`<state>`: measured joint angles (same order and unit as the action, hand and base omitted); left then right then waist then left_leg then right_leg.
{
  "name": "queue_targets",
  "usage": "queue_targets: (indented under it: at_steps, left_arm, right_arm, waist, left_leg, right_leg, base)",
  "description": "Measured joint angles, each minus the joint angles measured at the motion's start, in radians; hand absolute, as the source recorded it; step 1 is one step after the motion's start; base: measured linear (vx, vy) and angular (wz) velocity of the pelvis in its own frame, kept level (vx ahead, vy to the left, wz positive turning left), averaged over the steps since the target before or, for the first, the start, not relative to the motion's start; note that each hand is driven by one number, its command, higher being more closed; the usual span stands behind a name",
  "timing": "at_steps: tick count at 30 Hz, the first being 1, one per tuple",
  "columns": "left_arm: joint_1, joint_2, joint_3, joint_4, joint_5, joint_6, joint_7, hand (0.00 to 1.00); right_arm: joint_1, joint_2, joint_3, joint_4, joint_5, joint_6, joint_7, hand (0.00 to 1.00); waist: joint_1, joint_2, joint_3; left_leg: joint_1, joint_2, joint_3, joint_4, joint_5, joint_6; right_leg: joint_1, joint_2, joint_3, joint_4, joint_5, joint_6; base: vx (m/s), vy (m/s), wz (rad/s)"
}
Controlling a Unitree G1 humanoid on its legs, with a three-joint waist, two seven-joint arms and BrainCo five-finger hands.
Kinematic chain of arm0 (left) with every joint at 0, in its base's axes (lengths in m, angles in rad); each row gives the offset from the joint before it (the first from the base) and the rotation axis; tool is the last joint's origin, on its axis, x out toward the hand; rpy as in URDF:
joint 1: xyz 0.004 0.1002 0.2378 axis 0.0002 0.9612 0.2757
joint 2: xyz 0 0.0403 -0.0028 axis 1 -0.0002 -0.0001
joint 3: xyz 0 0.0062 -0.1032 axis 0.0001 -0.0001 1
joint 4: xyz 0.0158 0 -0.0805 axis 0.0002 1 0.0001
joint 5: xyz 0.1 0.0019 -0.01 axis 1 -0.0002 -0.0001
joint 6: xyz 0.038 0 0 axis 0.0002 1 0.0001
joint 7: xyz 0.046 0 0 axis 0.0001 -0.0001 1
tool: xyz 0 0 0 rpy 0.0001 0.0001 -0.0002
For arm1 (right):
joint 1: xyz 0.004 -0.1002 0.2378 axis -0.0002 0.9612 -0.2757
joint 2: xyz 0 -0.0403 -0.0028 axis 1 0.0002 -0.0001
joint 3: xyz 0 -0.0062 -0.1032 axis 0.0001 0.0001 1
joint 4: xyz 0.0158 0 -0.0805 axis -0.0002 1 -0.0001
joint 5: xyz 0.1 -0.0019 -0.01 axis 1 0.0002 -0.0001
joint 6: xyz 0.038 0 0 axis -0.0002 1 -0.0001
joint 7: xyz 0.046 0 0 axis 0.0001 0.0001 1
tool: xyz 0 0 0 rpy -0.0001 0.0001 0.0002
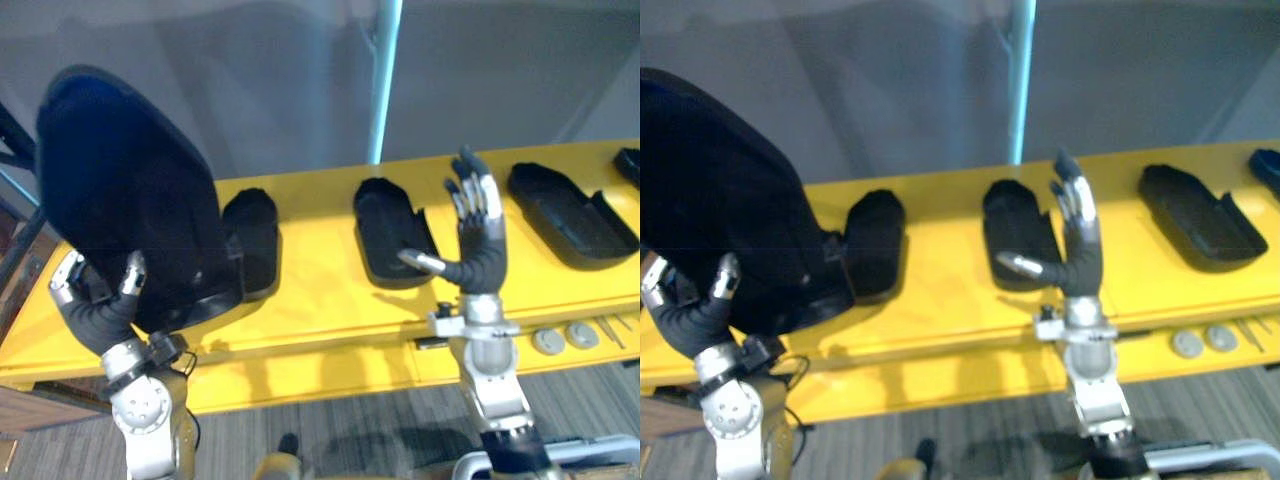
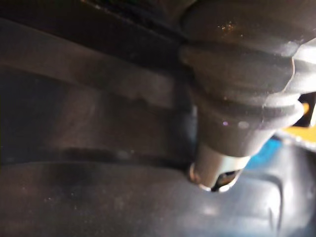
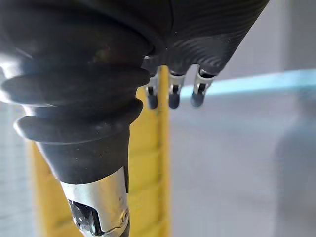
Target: Walk over and take plastic housings, then place them on the shelf
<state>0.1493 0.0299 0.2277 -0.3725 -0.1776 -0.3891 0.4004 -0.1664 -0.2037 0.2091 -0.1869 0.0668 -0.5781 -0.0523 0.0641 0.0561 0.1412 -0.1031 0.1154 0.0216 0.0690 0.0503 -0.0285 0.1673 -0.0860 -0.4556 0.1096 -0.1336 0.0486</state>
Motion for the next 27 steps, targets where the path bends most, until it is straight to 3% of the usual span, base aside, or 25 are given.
queue_targets:
  at_steps: [1, 3, 4, 7, 8, 9, 10, 11, 12, 13, 15, 16, 17, 20, 21, 22, 25, 27]
  left_arm:
    - [0.007, 0.0, -0.006, 0.001, 0.0, 0.0, -0.005, 1.0]
    - [0.008, 0.0, -0.015, 0.007, 0.0, 0.0, -0.026, 1.0]
    - [0.015, 0.001, -0.014, 0.01, 0.0, -0.003, -0.033, 1.0]
    - [0.059, 0.0, -0.008, 0.011, 0.0, -0.007, -0.03, 1.0]
    - [0.09, -0.001, -0.014, 0.009, -0.004, -0.009, -0.035, 1.0]
    - [0.095, 0.005, -0.023, 0.021, -0.023, -0.009, -0.061, 1.0]
    - [0.088, 0.005, -0.03, 0.026, -0.027, -0.009, -0.071, 1.0]
    - [0.072, 0.001, -0.039, 0.043, -0.052, -0.009, -0.095, 1.0]
    - [0.064, -0.001, -0.044, 0.056, -0.062, -0.013, -0.113, 1.0]
    - [0.07, 0.0, -0.043, 0.064, -0.063, -0.014, -0.114, 1.0]
    - [0.087, 0.0, -0.048, 0.092, -0.061, -0.014, -0.141, 1.0]
    - [0.088, 0.0, -0.052, 0.093, -0.061, -0.014, -0.149, 1.0]
    - [0.086, 0.003, -0.054, 0.092, -0.072, -0.015, -0.179, 1.0]
    - [0.084, 0.018, -0.054, 0.09, -0.13, -0.01, -0.23, 1.0]
    - [0.075, 0.037, -0.075, 0.093, -0.154, 0.006, -0.258, 1.0]
    - [0.062, 0.051, -0.097, 0.096, -0.173, 0.012, -0.278, 1.0]
    - [0.028, 0.081, -0.144, 0.102, -0.179, 0.019, -0.32, 1.0]
    - [0.029, 0.081, -0.143, 0.108, -0.178, 0.02, -0.311, 1.0]
  right_arm:
    - [0.002, 0.006, 0.023, 0.0, -0.002, 0.005, 0.018, 0.0]
    - [0.002, -0.004, 0.04, 0.003, -0.003, 0.005, 0.028, 0.0]
    - [0.0, -0.008, 0.039, 0.019, -0.003, 0.001, 0.034, 0.0]
    - [-0.006, -0.026, 0.038, 0.056, -0.002, -0.011, 0.049, 0.0]
    - [0.004, -0.038, 0.039, 0.055, 0.0, -0.018, 0.054, 0.0]
    - [0.009, -0.044, 0.036, 0.064, 0.001, -0.035, 0.052, 0.0]
    - [0.007, -0.043, 0.037, 0.067, 0.0, -0.039, 0.051, 0.0]
    - [0.004, -0.036, 0.034, 0.075, -0.001, -0.049, 0.049, 0.0]
    - [0.002, -0.024, 0.027, 0.095, 0.0, -0.05, 0.048, 0.0]
    - [0.002, -0.019, 0.031, 0.104, 0.0, -0.047, 0.047, 0.0]
    - [0.004, -0.016, 0.04, 0.129, -0.001, -0.049, 0.031, 0.0]
    - [0.004, -0.016, 0.039, 0.131, 0.0, -0.049, 0.027, 0.0]
    - [0.006, -0.009, 0.039, 0.133, -0.001, -0.05, 0.011, 0.0]
    - [0.028, 0.05, 0.039, 0.143, -0.014, -0.05, -0.035, 0.0]
    - [0.06, 0.09, 0.037, 0.14, -0.052, -0.049, -0.083, 0.0]
    - [0.088, 0.103, 0.038, 0.133, -0.071, -0.049, -0.113, 0.0]
    - [0.149, 0.111, 0.038, 0.113, -0.151, -0.026, -0.169, 0.0]
    - [0.158, 0.111, 0.038, 0.1, -0.157, -0.017, -0.161, 0.0]
  waist:
    - [0.0, -0.003, -0.001]
    - [-0.013, 0.001, -0.002]
    - [0.0, -0.008, -0.002]
    - [0.029, 0.014, -0.009]
    - [0.026, 0.051, -0.025]
    - [-0.003, 0.043, -0.024]
    - [-0.007, 0.035, -0.027]
    - [-0.031, 0.008, -0.026]
    - [-0.016, -0.003, -0.019]
    - [-0.007, -0.003, -0.017]
    - [-0.016, 0.011, -0.012]
    - [-0.021, 0.02, -0.014]
    - [-0.023, 0.028, -0.014]
    - [-0.025, 0.014, -0.009]
    - [-0.039, 0.012, -0.009]
    - [-0.054, 0.014, -0.008]
    - [-0.074, 0.013, -0.007]
    - [-0.074, -0.007, -0.01]
  left_leg:
    - [-0.002, 0.025, 0.121, -0.001, -0.032, 0.088]
    - [-0.004, 0.052, 0.241, 0.004, -0.065, 0.114]
    - [-0.022, 0.065, 0.297, 0.025, -0.078, 0.106]
    - [-0.062, 0.091, 0.318, 0.198, -0.075, 0.109]
    - [-0.065, 0.098, 0.325, 0.256, -0.034, 0.092]
    - [-0.084, 0.073, 0.325, 0.247, -0.01, 0.102]
    - [-0.09, 0.061, 0.306, 0.208, 0.019, 0.102]
    - [-0.081, 0.012, 0.246, 0.079, 0.089, 0.085]
    - [-0.068, 0.031, 0.283, 0.123, 0.003, 0.107]
    - [-0.058, 0.054, 0.305, 0.159, -0.031, 0.086]
    - [0.021, 0.097, 0.314, 0.124, -0.058, 0.003]
    - [0.041, 0.093, 0.315, 0.094, -0.052, -0.027]
    - [0.073, 0.064, 0.323, 0.036, -0.048, -0.083]
    - [0.106, -0.014, 0.333, -0.034, -0.042, -0.057]
    - [0.11, -0.045, 0.288, -0.062, -0.032, -0.039]
    - [0.107, -0.058, 0.246, -0.074, -0.026, -0.025]
    - [0.101, -0.081, 0.153, -0.134, 0.009, -0.02]
    - [0.102, -0.1, 0.139, -0.145, 0.027, -0.019]
  right_leg:
    - [0.025, -0.001, -0.072, 0.0, 0.0, 0.0]
    - [0.061, -0.018, -0.161, -0.004, 0.0, -0.001]
    - [0.062, -0.037, -0.186, -0.009, -0.006, -0.007]
    - [0.042, -0.082, -0.208, 0.019, -0.021, 0.01]
    - [0.029, -0.083, -0.209, 0.072, -0.038, 0.026]
    - [0.011, -0.097, -0.194, 0.102, -0.066, -0.014]
    - [-0.003, -0.083, -0.172, 0.088, -0.078, -0.034]
    - [-0.013, -0.062, -0.143, 0.018, -0.061, -0.067]
    - [-0.008, -0.072, -0.176, 0.01, -0.02, 0.01]
    - [-0.011, -0.073, -0.177, 0.018, -0.016, 0.014]
    - [-0.004, -0.097, -0.204, 0.045, -0.008, 0.028]
    - [0.0, -0.106, -0.207, 0.048, -0.002, 0.037]
    - [0.007, -0.13, -0.208, 0.045, 0.013, 0.061]
    - [0.023, -0.174, -0.202, 0.006, 0.077, 0.064]
    - [0.022, -0.181, -0.123, 0.008, 0.09, 0.038]
    - [0.019, -0.171, -0.029, 0.021, 0.066, 0.011]
    - [-0.003, -0.114, 0.156, 0.016, 0.021, 0.013]
    - [-0.019, -0.106, 0.143, -0.001, 0.016, 0.022]
  base:
    - [0.0, -0.145, 1.54]
    - [0.02, -0.018, 1.71]
    - [0.01, 0.091, 1.39]
    - [0.03, 0.121, 0.42]
    - [0.03, 0.155, 0.76]
    - [-0.01, 0.154, 0.99]
    - [-0.19, 0.112, 1.52]
    - [-0.17, 0.046, 1.26]
    - [-0.13, 0.005, 1.04]
    - [0.05, 0.033, 0.47]
    - [0.05, 0.123, 0.39]
    - [0.0, 0.248, 0.31]
    - [-0.02, 0.296, 0.13]
    - [-0.02, 0.29, 0.17]
    - [-0.02, 0.259, 0.75]
    - [-0.03, 0.206, 1.07]
    - [-0.04, 0.061, 1.08]
    - [-0.03, -0.045, 0.53]
